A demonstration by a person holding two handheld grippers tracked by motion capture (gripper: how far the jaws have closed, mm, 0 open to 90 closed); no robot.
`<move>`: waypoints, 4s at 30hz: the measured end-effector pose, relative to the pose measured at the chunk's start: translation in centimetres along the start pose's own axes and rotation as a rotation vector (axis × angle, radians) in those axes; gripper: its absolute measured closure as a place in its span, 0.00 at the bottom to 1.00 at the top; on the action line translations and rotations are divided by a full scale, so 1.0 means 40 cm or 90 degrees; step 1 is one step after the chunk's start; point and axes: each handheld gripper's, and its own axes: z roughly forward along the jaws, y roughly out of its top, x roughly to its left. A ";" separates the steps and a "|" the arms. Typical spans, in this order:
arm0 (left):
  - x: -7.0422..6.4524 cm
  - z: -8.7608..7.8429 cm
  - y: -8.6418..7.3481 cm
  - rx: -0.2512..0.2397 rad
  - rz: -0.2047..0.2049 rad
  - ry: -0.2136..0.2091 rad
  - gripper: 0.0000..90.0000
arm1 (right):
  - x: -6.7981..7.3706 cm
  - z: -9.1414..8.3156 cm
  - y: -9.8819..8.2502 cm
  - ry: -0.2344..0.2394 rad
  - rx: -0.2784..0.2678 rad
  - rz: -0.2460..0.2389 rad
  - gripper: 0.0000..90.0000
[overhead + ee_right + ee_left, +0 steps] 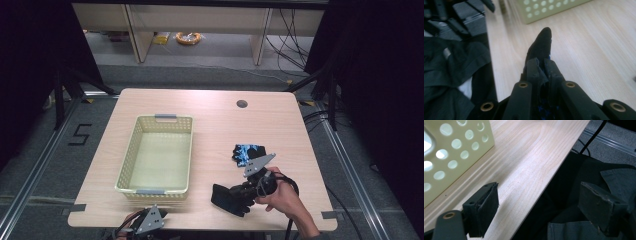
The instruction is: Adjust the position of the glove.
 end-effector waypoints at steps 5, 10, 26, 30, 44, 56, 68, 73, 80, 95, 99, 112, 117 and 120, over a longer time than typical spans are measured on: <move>-0.003 0.000 0.000 -0.007 -0.007 -0.006 0.18 | -0.023 0.012 0.007 0.027 0.045 -0.010 0.94; 0.002 -0.003 0.002 -0.006 0.011 -0.001 0.18 | -0.073 0.058 -0.005 0.016 0.102 -0.026 0.93; -0.002 -0.002 0.000 -0.005 -0.004 -0.004 0.18 | -0.097 0.088 -0.024 -0.056 0.125 0.001 0.72; 0.002 -0.003 0.002 -0.007 0.011 -0.001 0.18 | -0.093 0.041 -0.017 -0.099 0.057 0.001 0.67; -0.005 -0.004 0.001 -0.009 -0.002 -0.007 0.18 | -0.133 -0.074 -0.087 -0.322 -0.070 0.212 0.74; -0.003 -0.001 0.001 -0.004 0.002 -0.005 0.18 | -0.182 -0.043 -0.076 -0.363 -0.107 0.238 1.00; -0.005 -0.004 0.000 -0.010 -0.005 -0.007 0.18 | -0.237 0.069 0.013 -0.347 -0.093 0.263 1.00; -0.002 -0.005 0.000 -0.005 0.001 -0.005 0.18 | -0.258 0.101 0.029 -0.355 -0.068 0.252 1.00; -0.005 -0.004 0.000 -0.009 -0.004 -0.008 0.18 | -0.262 0.121 0.038 -0.343 -0.061 0.274 1.00; -0.003 -0.005 0.000 -0.005 0.002 -0.007 0.18 | -0.261 0.144 0.012 -0.322 -0.021 0.278 1.00; -0.005 -0.004 0.000 -0.009 -0.004 -0.008 0.18 | -0.250 0.130 -0.004 -0.312 -0.001 0.244 1.00; -0.006 -0.003 0.000 -0.009 -0.006 -0.010 0.18 | -0.188 0.058 -0.083 -0.276 0.018 0.231 1.00; -0.004 -0.004 0.000 -0.008 -0.005 -0.005 0.18 | -0.180 0.039 -0.109 -0.276 0.015 0.227 1.00; -0.002 -0.004 0.000 -0.003 0.002 -0.002 0.18 | -0.173 0.019 -0.131 -0.277 0.020 0.226 1.00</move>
